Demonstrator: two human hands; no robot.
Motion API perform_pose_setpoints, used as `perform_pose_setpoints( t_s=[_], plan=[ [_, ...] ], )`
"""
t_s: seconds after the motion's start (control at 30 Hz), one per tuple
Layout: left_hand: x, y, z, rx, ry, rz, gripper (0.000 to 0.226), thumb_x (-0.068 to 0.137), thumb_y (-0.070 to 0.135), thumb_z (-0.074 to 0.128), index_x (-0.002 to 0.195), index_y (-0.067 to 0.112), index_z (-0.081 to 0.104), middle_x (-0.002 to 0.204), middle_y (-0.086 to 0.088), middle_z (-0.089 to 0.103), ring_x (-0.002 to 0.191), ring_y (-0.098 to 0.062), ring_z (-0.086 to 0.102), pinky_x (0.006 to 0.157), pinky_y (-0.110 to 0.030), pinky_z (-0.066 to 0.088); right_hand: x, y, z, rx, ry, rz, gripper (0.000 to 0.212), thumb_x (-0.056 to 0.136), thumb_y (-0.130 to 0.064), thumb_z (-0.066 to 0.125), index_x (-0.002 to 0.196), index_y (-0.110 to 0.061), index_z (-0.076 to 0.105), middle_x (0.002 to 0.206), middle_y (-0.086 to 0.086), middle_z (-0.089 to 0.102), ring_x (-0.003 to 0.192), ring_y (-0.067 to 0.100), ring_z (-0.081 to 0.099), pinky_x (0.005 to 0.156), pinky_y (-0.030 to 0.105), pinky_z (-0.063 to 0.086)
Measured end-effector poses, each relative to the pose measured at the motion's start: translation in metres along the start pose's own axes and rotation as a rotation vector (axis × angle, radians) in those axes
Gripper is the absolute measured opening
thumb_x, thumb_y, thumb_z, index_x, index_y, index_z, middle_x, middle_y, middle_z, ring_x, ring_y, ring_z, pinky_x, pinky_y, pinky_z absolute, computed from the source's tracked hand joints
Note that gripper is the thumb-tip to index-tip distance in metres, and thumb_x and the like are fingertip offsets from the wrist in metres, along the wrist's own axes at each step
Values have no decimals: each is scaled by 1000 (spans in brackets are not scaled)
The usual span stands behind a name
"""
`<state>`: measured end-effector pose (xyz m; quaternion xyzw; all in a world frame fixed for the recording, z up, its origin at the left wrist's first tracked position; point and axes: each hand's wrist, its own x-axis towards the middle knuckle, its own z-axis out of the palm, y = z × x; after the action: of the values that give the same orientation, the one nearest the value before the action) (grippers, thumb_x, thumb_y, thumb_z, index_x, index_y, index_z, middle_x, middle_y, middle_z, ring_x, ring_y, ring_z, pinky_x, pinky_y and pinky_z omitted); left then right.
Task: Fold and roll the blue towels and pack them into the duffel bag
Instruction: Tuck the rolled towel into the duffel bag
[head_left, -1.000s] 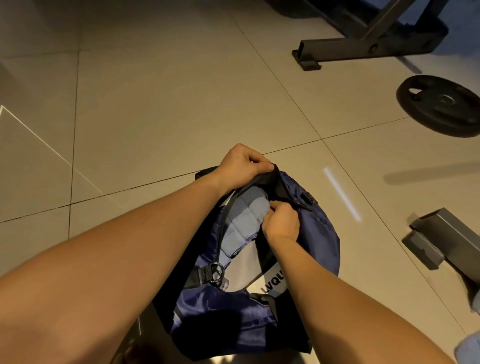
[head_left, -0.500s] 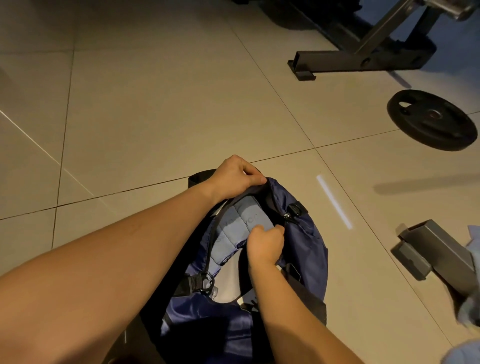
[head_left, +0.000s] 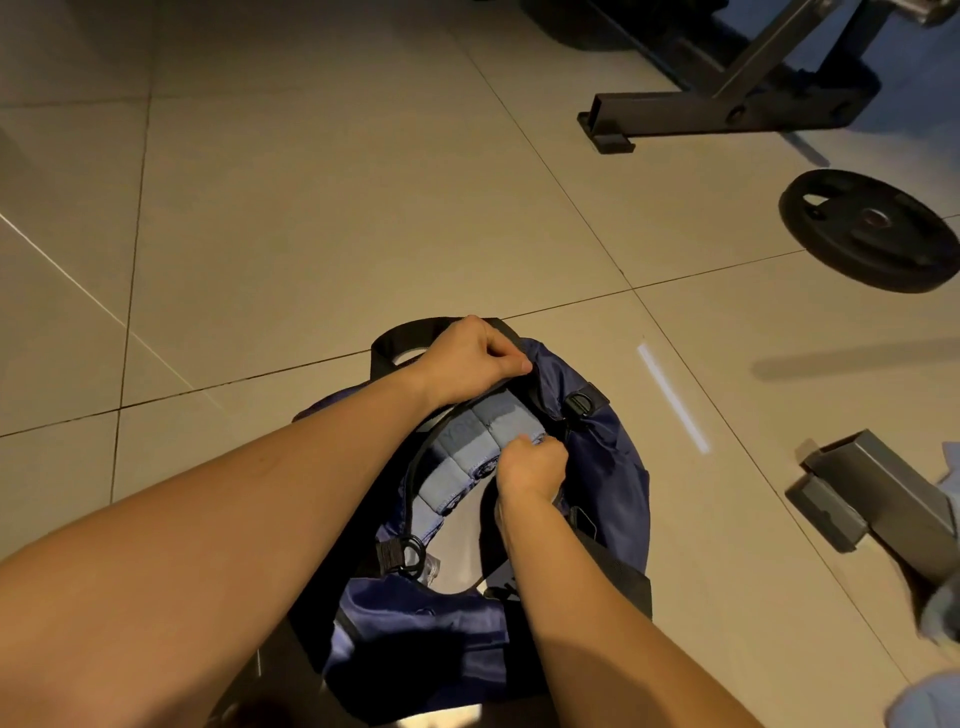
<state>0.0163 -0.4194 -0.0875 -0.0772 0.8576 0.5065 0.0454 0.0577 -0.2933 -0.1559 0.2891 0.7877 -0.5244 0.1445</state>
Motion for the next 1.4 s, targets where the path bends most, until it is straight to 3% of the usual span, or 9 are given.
perform_pose_setpoints(
  t_s=[0.17,0.3,0.47,0.53,0.63,0.73,0.93,1.23,1.4],
  plan=[
    [-6,4,1,142,-31,9,18,92,27,72,88,13,82,90,5,77,87,-9,69,79,-29,54,0,-2,-13,-36,-154,-60,29,94,2,42,115,3,62,113,20,66,97,33,61,83,36,49],
    [-8,0,3,225,-33,22,25,91,29,70,83,7,79,85,-7,77,86,-23,70,77,-40,57,-14,-6,-56,-151,-271,-198,33,87,9,43,62,-12,45,62,2,45,59,19,40,54,29,32],
    [-15,6,-3,264,2,58,19,94,27,69,91,14,82,94,0,78,88,-16,69,81,-35,56,-39,0,-131,-395,162,-510,8,91,-16,58,96,-19,63,83,-5,63,76,19,57,64,29,38],
    [-22,7,-5,282,29,95,17,94,28,70,100,19,82,101,5,78,89,-8,67,80,-28,53,-43,14,-157,-467,286,-493,30,90,-34,66,111,-14,58,98,1,62,90,26,60,69,32,40],
    [-35,-2,-3,424,50,206,21,96,31,67,111,23,79,108,5,75,92,-12,65,75,-24,45,-39,44,-163,-673,144,-269,55,84,-56,69,112,-11,54,110,7,58,101,32,59,77,36,44],
    [-43,-17,3,580,9,302,27,101,33,58,120,26,75,115,6,72,106,-19,63,86,-35,50,-34,64,-153,-628,67,-252,32,93,-44,64,90,-14,55,88,5,63,75,27,56,71,38,51],
    [-51,-43,28,900,-88,447,33,105,34,45,123,21,70,118,0,71,117,-25,57,103,-42,43,-19,71,-158,-480,100,-251,22,100,-28,58,97,-9,70,75,6,63,67,27,58,57,30,40],
    [-55,-74,51,1055,-129,335,46,109,40,31,151,23,40,155,-4,43,149,-32,27,125,-48,16,17,65,-174,-551,166,-233,27,98,-34,61,92,-9,70,79,12,66,69,32,57,58,30,39],
    [-58,-54,58,1133,-212,213,55,106,42,36,156,20,28,161,-6,32,152,-33,17,124,-51,8,15,59,-175,-571,-55,-226,19,97,-26,62,97,-8,67,86,12,65,75,30,58,63,28,40]
  ],
)
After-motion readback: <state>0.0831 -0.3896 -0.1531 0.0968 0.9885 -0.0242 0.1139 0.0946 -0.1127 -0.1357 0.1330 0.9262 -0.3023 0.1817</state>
